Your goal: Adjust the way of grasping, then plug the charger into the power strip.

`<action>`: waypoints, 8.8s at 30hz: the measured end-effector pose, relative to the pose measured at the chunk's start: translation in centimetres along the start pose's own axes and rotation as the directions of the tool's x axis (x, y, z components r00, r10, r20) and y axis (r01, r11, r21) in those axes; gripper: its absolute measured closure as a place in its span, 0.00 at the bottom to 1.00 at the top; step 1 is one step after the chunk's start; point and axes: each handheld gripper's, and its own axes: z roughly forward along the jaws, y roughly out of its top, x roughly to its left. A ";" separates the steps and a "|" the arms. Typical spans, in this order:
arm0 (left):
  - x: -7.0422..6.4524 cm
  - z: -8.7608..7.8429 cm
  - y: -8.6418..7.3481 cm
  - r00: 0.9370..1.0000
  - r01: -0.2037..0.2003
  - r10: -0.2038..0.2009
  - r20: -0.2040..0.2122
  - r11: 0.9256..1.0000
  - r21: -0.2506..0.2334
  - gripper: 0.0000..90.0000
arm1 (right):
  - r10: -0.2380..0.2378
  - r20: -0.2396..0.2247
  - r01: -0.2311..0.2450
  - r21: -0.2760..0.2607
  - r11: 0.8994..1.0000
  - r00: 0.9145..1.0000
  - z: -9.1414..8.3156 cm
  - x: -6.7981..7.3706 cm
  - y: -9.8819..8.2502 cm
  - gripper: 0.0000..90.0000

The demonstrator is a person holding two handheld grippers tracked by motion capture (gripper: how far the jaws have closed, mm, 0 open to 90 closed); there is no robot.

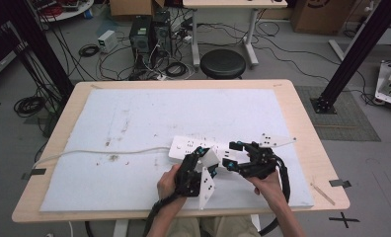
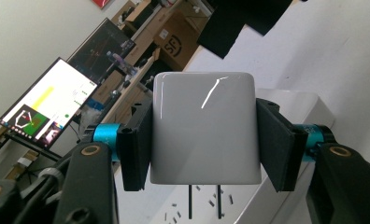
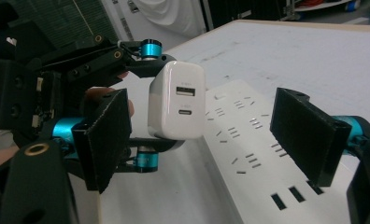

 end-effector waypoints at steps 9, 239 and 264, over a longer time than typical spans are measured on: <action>-0.6 0.1 0.6 1.000 -0.009 0.009 0.004 1.000 -0.029 0.47 | 0.026 -0.064 -0.025 0.002 1.000 0.998 0.7 -0.1 0.0 0.24; 9.8 -14.0 -14.6 0.658 0.740 -0.710 -0.251 0.671 0.039 0.25 | -0.336 -0.116 0.323 0.677 0.662 0.934 8.3 -4.8 7.6 0.70; 9.6 -13.8 -14.3 0.666 0.732 -0.705 -0.244 0.681 0.030 0.25 | -0.337 -0.107 0.318 0.669 0.672 0.935 8.7 -4.8 7.2 0.70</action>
